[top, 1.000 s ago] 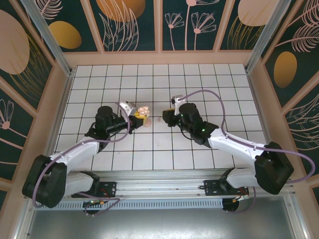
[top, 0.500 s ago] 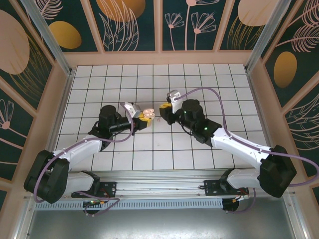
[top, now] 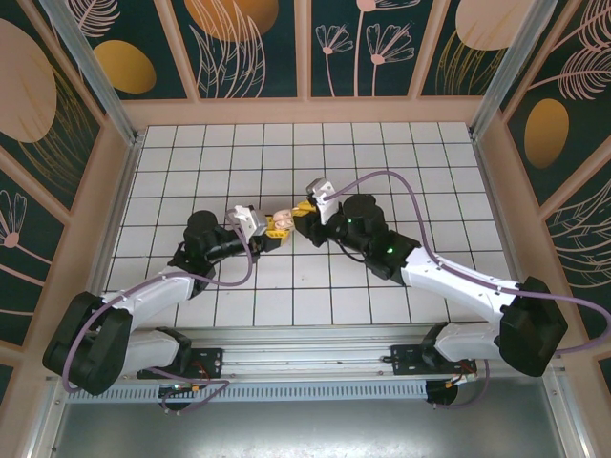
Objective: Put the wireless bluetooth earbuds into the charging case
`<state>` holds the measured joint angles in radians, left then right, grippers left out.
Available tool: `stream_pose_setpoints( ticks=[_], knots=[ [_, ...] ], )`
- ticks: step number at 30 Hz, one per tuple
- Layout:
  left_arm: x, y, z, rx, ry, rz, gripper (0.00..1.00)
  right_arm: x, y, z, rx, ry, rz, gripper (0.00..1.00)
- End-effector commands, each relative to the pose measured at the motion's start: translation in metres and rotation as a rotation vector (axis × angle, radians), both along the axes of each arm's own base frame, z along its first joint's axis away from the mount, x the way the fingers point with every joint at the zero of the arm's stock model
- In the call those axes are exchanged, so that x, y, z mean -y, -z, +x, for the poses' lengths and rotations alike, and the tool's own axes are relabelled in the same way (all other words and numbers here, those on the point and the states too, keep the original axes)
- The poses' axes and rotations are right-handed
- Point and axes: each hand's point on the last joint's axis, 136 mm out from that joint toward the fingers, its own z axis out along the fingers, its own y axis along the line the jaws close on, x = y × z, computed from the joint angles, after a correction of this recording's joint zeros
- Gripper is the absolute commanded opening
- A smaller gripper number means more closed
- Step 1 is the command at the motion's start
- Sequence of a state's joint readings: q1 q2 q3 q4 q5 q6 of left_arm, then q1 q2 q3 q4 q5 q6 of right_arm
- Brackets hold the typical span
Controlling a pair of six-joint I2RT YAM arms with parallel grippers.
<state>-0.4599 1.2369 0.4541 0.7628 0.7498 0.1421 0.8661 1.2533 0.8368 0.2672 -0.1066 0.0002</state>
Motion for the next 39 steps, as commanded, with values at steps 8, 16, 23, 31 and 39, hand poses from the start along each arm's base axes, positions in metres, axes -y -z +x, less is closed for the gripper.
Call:
stream_pose_setpoints(
  ticks=[8,16,23,31,39],
  knots=[
    [-0.001,-0.023,-0.002,0.153,-0.007,-0.026,0.19,-0.004,-0.031,-0.004,0.102,-0.016,0.06,0.23],
    [0.0,-0.029,0.0,0.137,-0.011,-0.045,0.19,-0.005,-0.026,-0.004,0.092,-0.02,0.05,0.23],
    [0.001,-0.031,0.004,0.116,-0.017,-0.055,0.2,-0.006,-0.025,-0.007,0.08,-0.033,0.059,0.23],
    [0.001,-0.029,0.006,0.103,-0.023,-0.051,0.2,-0.009,-0.027,-0.01,0.08,-0.044,0.065,0.23],
    [0.002,-0.03,0.007,0.096,-0.025,-0.054,0.2,-0.011,-0.025,-0.009,0.077,-0.045,0.049,0.23]
  ],
)
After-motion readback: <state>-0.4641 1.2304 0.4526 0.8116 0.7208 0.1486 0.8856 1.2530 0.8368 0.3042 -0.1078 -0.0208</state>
